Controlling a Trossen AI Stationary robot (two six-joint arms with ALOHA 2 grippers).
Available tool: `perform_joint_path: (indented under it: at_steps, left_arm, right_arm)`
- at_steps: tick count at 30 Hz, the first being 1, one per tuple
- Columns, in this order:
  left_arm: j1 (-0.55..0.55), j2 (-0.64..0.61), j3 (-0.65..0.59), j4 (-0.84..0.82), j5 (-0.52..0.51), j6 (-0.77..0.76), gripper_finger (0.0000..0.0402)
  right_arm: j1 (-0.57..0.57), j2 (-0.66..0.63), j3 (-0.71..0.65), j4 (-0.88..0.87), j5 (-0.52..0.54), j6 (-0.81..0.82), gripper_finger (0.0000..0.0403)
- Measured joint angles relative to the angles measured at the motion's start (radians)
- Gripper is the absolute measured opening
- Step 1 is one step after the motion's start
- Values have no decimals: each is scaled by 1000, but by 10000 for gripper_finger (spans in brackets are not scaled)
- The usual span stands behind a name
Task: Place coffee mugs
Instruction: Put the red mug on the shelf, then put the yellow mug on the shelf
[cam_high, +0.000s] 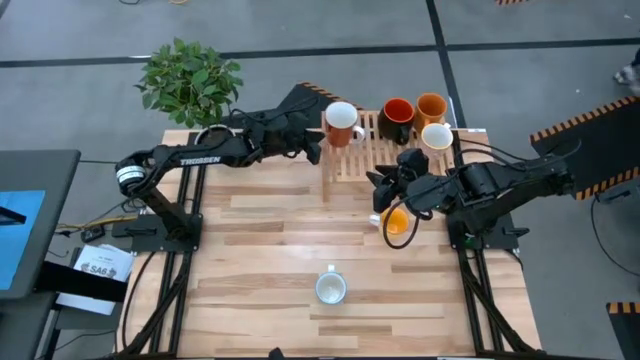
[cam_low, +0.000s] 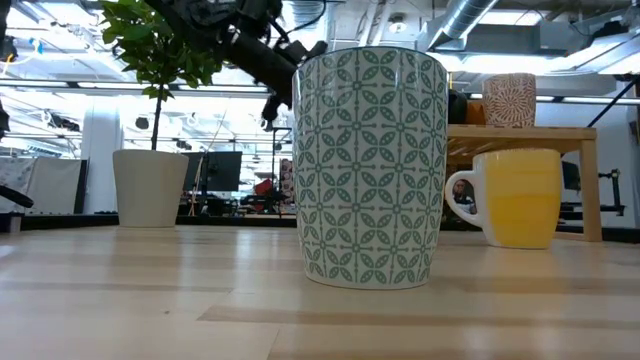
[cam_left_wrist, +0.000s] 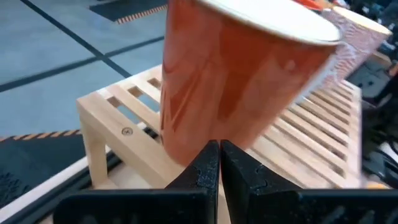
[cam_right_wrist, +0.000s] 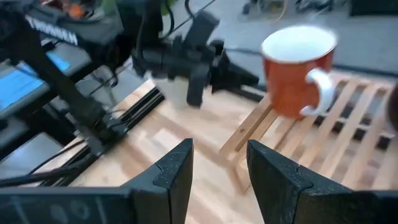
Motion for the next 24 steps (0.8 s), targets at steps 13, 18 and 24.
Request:
perform_joint_path:
  at_steps: [13, 18, 24]
  left_arm:
    - [-111, -391, -51, -407, 22, -43, 0]
    - [-205, -573, -263, -199, -88, -166, 0]
    - [-255, -704, -441, -51, -117, -299, 0]
  right_arm:
    - [68, 53, 0, -411, -509, 214, 175]
    - [135, 121, -14, -733, -513, 461, 175]
    - [122, 70, -212, -586, -595, 620, 175]
